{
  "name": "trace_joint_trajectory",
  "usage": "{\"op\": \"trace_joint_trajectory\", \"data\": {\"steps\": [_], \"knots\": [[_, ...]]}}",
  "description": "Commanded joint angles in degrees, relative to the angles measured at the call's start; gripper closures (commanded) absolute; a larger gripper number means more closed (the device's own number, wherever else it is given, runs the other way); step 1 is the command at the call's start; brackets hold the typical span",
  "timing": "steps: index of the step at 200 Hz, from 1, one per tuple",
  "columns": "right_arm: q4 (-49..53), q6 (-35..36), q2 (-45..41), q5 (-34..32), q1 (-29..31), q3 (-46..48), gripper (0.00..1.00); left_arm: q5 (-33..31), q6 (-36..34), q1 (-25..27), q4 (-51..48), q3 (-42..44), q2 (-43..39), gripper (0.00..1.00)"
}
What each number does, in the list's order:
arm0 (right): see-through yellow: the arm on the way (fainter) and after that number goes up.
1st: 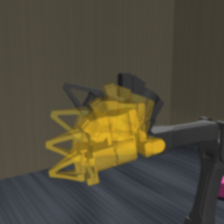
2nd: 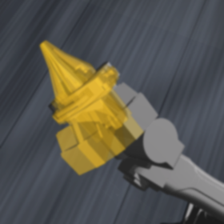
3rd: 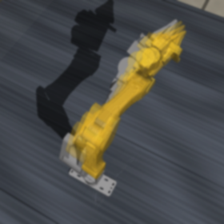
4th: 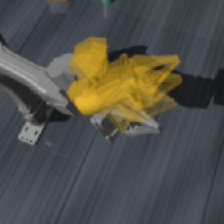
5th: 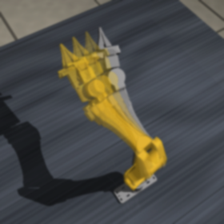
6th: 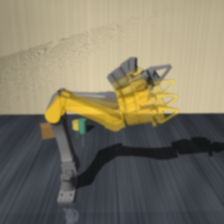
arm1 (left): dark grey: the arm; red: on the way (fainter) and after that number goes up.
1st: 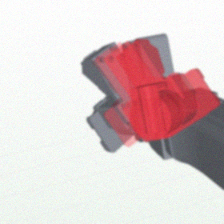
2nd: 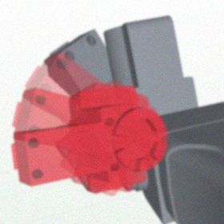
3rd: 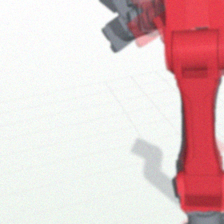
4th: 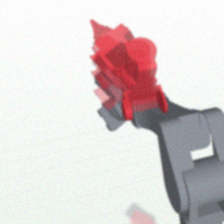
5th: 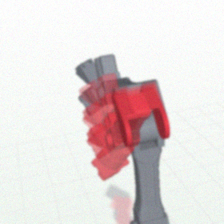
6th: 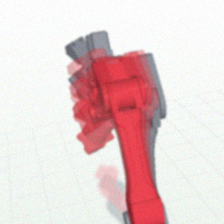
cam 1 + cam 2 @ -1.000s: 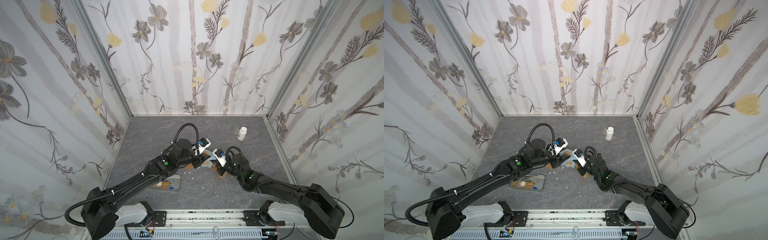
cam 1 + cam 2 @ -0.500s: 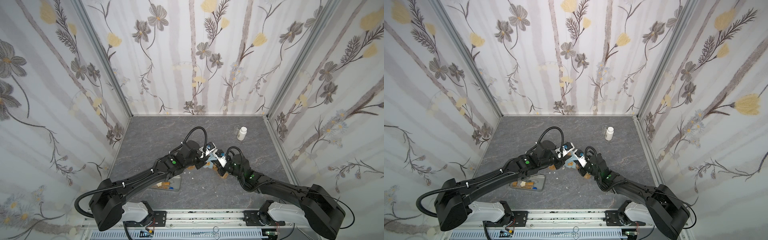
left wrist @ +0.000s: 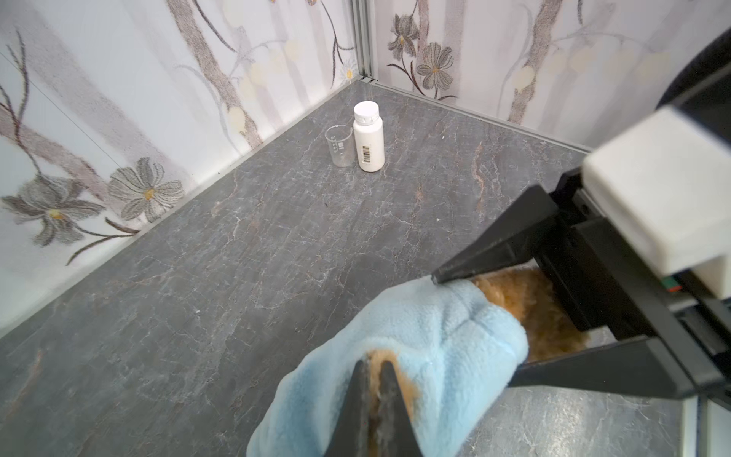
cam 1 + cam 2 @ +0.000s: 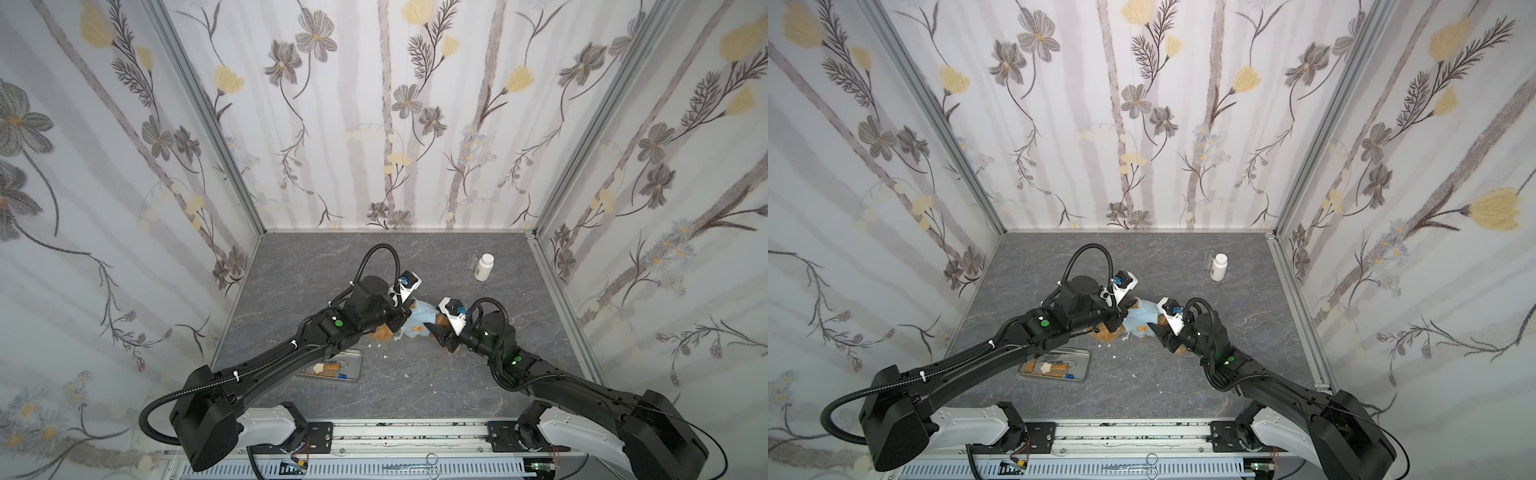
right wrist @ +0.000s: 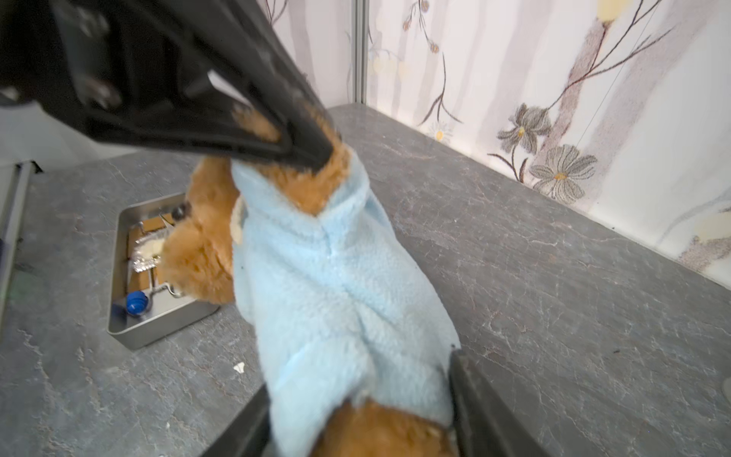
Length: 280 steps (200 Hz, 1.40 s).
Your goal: Dress the teddy bear
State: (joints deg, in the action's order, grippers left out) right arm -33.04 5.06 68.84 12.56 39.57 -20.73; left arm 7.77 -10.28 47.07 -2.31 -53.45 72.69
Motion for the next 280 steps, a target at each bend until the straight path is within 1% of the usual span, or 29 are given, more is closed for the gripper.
{"op": "trace_joint_trajectory", "data": {"steps": [1,20,38,51,75,85,100,118,141,155,175,197,217,232,252,259,268,280], "knots": [[-9.1,-1.9,-1.5,9.1,-0.3,0.0,0.08,2.7,1.9,-0.1,3.3,0.7,-0.3,1.00],[-9.9,-2.7,0.7,11.7,-0.3,-2.7,0.07,4.1,2.5,-0.1,3.8,0.9,-0.4,1.00],[-10.5,-3.0,4.7,13.6,-0.5,-5.4,0.12,4.9,3.1,-0.1,4.4,0.9,-0.3,1.00],[-11.4,-3.7,8.3,14.2,-0.7,-7.0,0.20,5.6,3.6,-0.1,4.9,1.0,-0.4,1.00],[-15.5,-6.5,13.4,17.9,-1.1,-8.0,0.45,6.8,5.9,-0.1,6.3,1.2,-2.3,1.00],[-17.2,-7.8,14.7,18.4,-1.2,-7.5,0.49,6.5,7.2,-0.1,7.0,1.3,-2.6,1.00],[-20.1,-9.0,15.9,17.5,-1.1,-5.6,0.60,6.6,8.8,-0.1,8.0,1.2,-3.1,1.00],[-22.0,-9.5,17.1,15.9,-1.1,-3.6,0.71,7.5,11.0,-0.1,9.7,1.2,-3.4,1.00],[-20.9,-9.1,17.6,13.4,-1.1,-2.3,0.77,8.2,14.4,-0.5,12.2,1.2,-3.8,1.00],[-18.8,-8.2,17.7,11.3,-1.0,-1.9,0.77,8.1,16.2,-0.9,14.2,1.5,-4.3,1.00],[-14.2,-6.5,18.2,7.7,-0.5,-2.2,0.74,8.0,18.6,-1.5,15.5,1.4,-4.7,1.00],[-9.3,-4.9,18.9,3.7,0.6,-3.0,0.69,8.0,20.4,-1.6,16.7,1.3,-4.7,1.00],[-7.8,-4.9,18.3,2.6,0.6,-3.5,0.61,7.6,20.6,-1.7,17.1,1.4,-4.5,1.00],[-7.6,-4.9,15.7,4.4,0.5,-4.1,0.55,6.4,19.3,-1.8,16.4,1.9,-4.1,1.00],[-8.3,-6.5,11.6,10.4,-0.6,-5.1,0.39,5.0,16.8,-2.0,13.8,1.9,-3.1,1.00],[-8.4,-7.5,10.8,12.5,-1.1,-5.4,0.35,4.4,16.5,-2.2,13.2,1.9,-2.9,1.00],[-8.6,-8.5,10.2,14.8,-1.6,-5.6,0.32,4.1,16.4,-2.6,12.5,1.8,-2.5,1.00],[-7.3,-9.3,10.3,16.2,-1.8,-5.5,0.30,3.4,16.5,-2.8,11.9,1.6,-2.2,1.00]]}}
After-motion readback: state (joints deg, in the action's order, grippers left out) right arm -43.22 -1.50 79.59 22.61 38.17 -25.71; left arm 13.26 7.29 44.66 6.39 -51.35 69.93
